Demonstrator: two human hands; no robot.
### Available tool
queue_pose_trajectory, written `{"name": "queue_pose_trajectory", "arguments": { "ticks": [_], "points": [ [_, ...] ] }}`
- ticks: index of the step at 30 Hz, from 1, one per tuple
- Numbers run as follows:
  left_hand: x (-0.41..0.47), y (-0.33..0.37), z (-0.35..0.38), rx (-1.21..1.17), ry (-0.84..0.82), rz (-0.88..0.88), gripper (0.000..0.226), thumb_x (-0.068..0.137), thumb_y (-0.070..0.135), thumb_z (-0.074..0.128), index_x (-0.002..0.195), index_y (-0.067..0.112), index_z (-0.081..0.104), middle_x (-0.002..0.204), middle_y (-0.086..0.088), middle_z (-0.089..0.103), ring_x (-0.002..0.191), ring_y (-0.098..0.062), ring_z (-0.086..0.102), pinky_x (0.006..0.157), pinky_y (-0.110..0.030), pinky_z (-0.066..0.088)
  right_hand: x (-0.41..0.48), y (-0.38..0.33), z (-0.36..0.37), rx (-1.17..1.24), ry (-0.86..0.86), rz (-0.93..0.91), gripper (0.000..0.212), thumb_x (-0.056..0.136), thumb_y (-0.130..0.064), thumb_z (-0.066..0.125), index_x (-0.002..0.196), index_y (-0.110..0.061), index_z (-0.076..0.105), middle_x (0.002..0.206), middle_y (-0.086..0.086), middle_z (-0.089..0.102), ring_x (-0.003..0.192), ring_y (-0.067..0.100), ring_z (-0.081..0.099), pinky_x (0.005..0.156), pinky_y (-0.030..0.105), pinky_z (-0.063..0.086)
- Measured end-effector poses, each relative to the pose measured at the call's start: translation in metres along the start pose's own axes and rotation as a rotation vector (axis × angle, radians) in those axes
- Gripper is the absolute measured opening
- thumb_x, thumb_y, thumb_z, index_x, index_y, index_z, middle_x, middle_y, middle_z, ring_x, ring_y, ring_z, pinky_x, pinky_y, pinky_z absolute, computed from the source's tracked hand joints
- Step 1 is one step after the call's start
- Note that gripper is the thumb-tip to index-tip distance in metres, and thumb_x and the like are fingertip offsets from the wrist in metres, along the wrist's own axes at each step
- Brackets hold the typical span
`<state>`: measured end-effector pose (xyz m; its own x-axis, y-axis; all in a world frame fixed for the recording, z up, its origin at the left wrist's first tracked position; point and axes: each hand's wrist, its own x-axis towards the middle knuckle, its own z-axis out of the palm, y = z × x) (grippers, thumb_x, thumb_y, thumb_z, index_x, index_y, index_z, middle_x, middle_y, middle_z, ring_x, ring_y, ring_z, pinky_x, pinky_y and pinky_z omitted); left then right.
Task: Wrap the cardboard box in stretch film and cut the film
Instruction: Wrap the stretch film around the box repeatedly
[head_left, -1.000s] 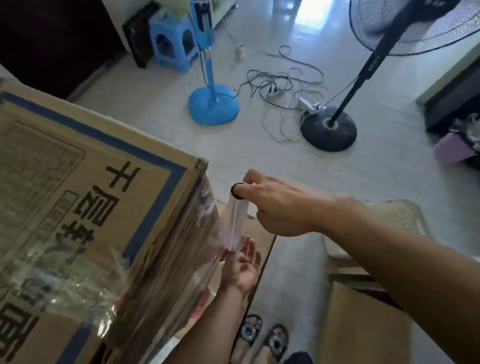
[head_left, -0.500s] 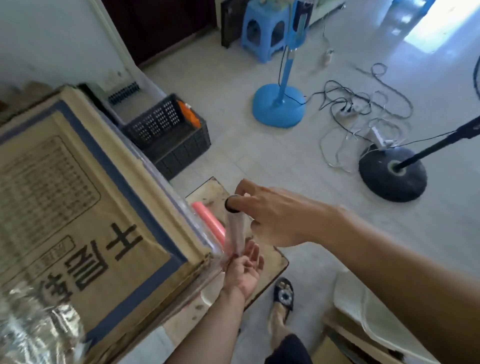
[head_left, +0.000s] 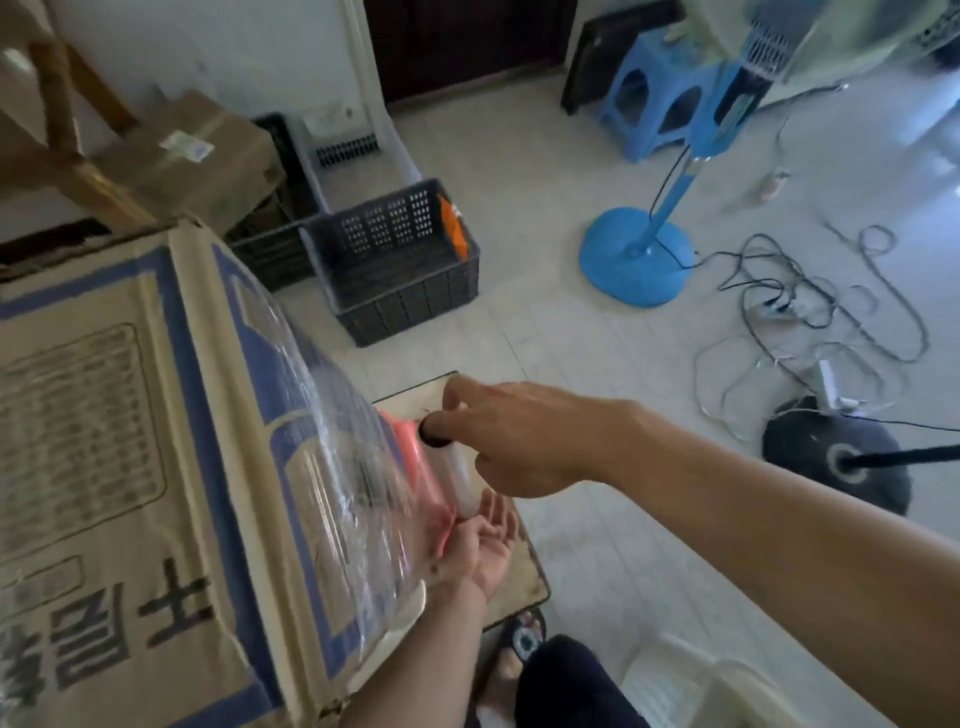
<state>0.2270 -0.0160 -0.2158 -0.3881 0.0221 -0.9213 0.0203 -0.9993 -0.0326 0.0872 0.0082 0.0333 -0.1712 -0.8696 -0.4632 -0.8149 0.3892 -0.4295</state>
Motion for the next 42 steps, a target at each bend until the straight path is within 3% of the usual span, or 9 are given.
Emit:
{"name": "queue_pose_trajectory", "arguments": {
  "ticks": [7, 13, 20, 26, 29, 33, 36, 39, 42],
  "points": [
    [0.021, 0.004, 0.035, -0.229, -0.063, 0.066, 0.052, 0.081, -0.02, 0.017, 0.099, 0.004, 0.059, 0.105, -0.009, 0.063, 0.101, -0.021, 0.06, 0.081, -0.035, 0.048, 0.052, 0.021, -0.028, -0.098, -0.103, -0.126, 0.06, 0.088, -0.006, 0.046, 0.141, -0.032, 0.036, 0.134, 0.004, 0.038, 0.071, 0.014, 0.047, 0.053, 0.027, 0.032],
    [0.05, 0.01, 0.075, -0.495, -0.043, 0.252, 0.052, 0.079, -0.018, 0.016, 0.093, 0.004, 0.061, 0.101, -0.008, 0.064, 0.097, -0.019, 0.062, 0.084, -0.034, 0.048, 0.093, 0.054, -0.047, -0.176, -0.17, -0.316, 0.057, 0.09, -0.012, 0.053, 0.138, -0.035, 0.034, 0.123, 0.001, 0.039, 0.073, 0.018, 0.049, 0.06, 0.036, 0.046],
    [0.064, 0.031, 0.111, -0.682, -0.093, 0.485, 0.039, 0.066, -0.009, 0.047, 0.094, 0.011, 0.063, 0.085, -0.003, 0.067, 0.079, -0.015, 0.064, 0.071, -0.029, 0.057, 0.128, 0.078, -0.071, -0.278, -0.246, -0.566, 0.062, 0.085, -0.009, 0.053, 0.138, -0.033, 0.033, 0.107, -0.001, 0.037, 0.068, 0.017, 0.049, 0.05, 0.029, 0.032],
    [0.075, 0.04, 0.136, -0.761, -0.038, 0.586, 0.051, 0.054, -0.013, 0.03, 0.088, 0.013, 0.056, 0.067, -0.002, 0.062, 0.061, -0.015, 0.062, 0.078, -0.03, 0.049, 0.156, 0.076, -0.091, -0.361, -0.317, -0.676, 0.063, 0.084, -0.005, 0.047, 0.138, -0.034, 0.033, 0.105, -0.003, 0.036, 0.069, 0.015, 0.048, 0.051, 0.03, 0.035],
    [0.082, 0.045, 0.147, -0.857, -0.031, 0.618, 0.047, 0.06, -0.013, 0.029, 0.089, 0.01, 0.057, 0.067, -0.005, 0.069, 0.059, -0.019, 0.07, 0.081, -0.034, 0.048, 0.171, 0.073, -0.099, -0.407, -0.339, -0.732, 0.06, 0.084, -0.006, 0.046, 0.136, -0.033, 0.034, 0.104, -0.003, 0.036, 0.068, 0.015, 0.047, 0.05, 0.03, 0.033],
    [0.094, 0.061, 0.165, -1.052, -0.105, 0.63, 0.028, 0.07, -0.003, 0.046, 0.09, 0.006, 0.063, 0.081, -0.009, 0.074, 0.07, -0.023, 0.074, 0.064, -0.038, 0.06, 0.201, 0.067, -0.115, -0.47, -0.372, -0.79, 0.057, 0.088, -0.01, 0.048, 0.136, -0.035, 0.033, 0.111, -0.002, 0.04, 0.075, 0.019, 0.051, 0.059, 0.037, 0.046],
    [0.098, 0.083, 0.178, -1.11, -0.094, 0.639, 0.03, 0.074, -0.007, 0.047, 0.098, 0.008, 0.059, 0.096, -0.009, 0.066, 0.089, -0.022, 0.064, 0.075, -0.039, 0.055, 0.224, 0.061, -0.125, -0.489, -0.395, -0.829, 0.054, 0.09, -0.014, 0.048, 0.137, -0.035, 0.032, 0.115, -0.003, 0.039, 0.076, 0.016, 0.051, 0.061, 0.035, 0.047],
    [0.098, 0.101, 0.188, -1.191, -0.054, 0.635, 0.046, 0.06, -0.011, 0.041, 0.1, 0.007, 0.055, 0.098, -0.011, 0.061, 0.091, -0.023, 0.059, 0.084, -0.037, 0.046, 0.248, 0.05, -0.129, -0.504, -0.452, -0.874, 0.052, 0.092, -0.013, 0.046, 0.138, -0.033, 0.032, 0.12, -0.002, 0.04, 0.078, 0.015, 0.05, 0.059, 0.03, 0.042],
    [0.098, 0.117, 0.194, -1.29, -0.032, 0.631, 0.047, 0.061, -0.011, 0.038, 0.101, 0.008, 0.052, 0.095, -0.013, 0.06, 0.088, -0.024, 0.059, 0.092, -0.037, 0.044, 0.269, 0.037, -0.132, -0.528, -0.501, -0.939, 0.052, 0.093, -0.011, 0.044, 0.139, -0.032, 0.033, 0.126, -0.004, 0.042, 0.085, 0.017, 0.052, 0.06, 0.028, 0.041]
  ]
}}
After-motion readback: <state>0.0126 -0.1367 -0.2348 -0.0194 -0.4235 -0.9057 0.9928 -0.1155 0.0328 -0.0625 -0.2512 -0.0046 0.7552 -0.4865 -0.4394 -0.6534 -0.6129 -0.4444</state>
